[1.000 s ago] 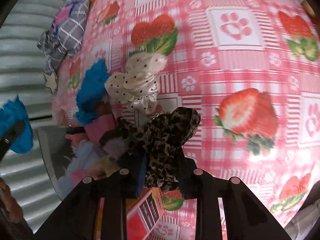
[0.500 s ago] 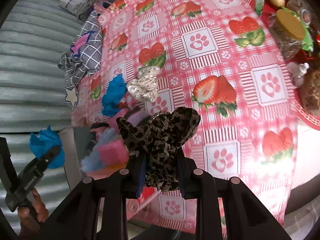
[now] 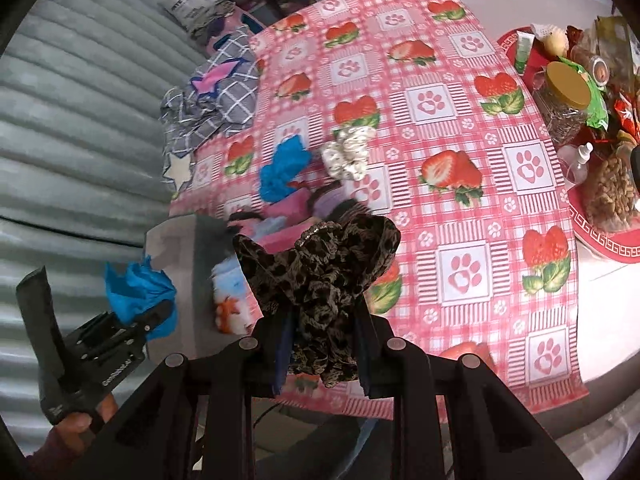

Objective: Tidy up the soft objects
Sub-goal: 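Lift the blue cloth and leopard scrunchie and carry both over the white box, then open the left tool over the box while the right tool releases the scrunchie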

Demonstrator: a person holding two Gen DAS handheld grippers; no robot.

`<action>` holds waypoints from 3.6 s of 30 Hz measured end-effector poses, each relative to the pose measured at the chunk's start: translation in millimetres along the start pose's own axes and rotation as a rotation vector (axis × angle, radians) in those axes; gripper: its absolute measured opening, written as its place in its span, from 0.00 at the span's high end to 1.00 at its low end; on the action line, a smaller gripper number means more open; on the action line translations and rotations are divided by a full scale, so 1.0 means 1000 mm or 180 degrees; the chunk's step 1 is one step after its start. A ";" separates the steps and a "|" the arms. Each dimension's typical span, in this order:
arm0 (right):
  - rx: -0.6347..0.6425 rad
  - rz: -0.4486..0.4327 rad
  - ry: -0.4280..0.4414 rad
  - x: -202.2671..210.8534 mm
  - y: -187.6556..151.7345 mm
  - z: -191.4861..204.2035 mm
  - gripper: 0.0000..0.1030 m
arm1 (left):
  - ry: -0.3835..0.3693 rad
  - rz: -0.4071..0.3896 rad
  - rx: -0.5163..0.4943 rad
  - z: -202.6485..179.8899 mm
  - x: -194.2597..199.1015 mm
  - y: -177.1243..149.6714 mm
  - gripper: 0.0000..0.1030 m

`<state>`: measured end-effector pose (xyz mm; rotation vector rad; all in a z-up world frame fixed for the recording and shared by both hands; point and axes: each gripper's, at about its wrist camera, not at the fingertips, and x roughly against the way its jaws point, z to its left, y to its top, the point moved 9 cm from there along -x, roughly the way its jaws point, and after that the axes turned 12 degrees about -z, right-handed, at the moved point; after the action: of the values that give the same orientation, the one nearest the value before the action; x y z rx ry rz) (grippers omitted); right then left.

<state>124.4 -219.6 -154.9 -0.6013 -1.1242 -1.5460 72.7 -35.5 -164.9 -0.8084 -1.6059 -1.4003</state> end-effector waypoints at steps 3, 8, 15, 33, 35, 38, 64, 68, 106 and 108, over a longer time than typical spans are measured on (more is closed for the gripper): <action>0.0062 0.0006 0.0020 0.001 -0.008 0.018 0.73 | 0.0007 -0.0019 0.0087 0.015 0.008 -0.009 0.66; 0.0197 0.0033 0.0084 -0.001 -0.017 0.050 0.73 | 0.0029 -0.0075 0.0238 0.039 0.024 -0.023 0.66; 0.0459 0.0153 0.0138 -0.011 -0.029 0.091 0.73 | 0.0116 -0.0126 0.0500 0.071 0.036 -0.035 0.66; 0.1206 0.0517 0.0399 -0.033 -0.067 0.181 0.73 | 0.0240 -0.0217 0.0958 0.115 0.056 -0.066 0.66; 0.1275 0.0566 0.0430 -0.036 -0.072 0.189 0.73 | 0.0269 -0.0218 0.1021 0.124 0.058 -0.070 0.66; 0.1376 0.0609 0.0467 -0.039 -0.078 0.200 0.73 | 0.0316 -0.0218 0.1108 0.134 0.061 -0.076 0.66; 0.1649 0.1041 0.0612 -0.079 -0.107 0.251 0.73 | 0.0502 -0.0112 0.1501 0.184 0.061 -0.106 0.66; 0.1695 0.1109 0.0619 -0.085 -0.112 0.254 0.73 | 0.0509 -0.0082 0.1539 0.187 0.060 -0.109 0.66; 0.1865 0.1162 0.0547 -0.135 -0.106 0.282 0.37 | 0.0538 0.0063 0.1488 0.197 0.034 -0.104 0.19; 0.1845 0.1119 0.0602 -0.131 -0.104 0.286 0.18 | 0.0565 0.0023 0.1490 0.197 0.035 -0.101 0.17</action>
<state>13.4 91.3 -178.8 -0.2323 -1.1762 -0.8946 -66.5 139.5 -183.9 -0.4013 -1.6931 -0.9976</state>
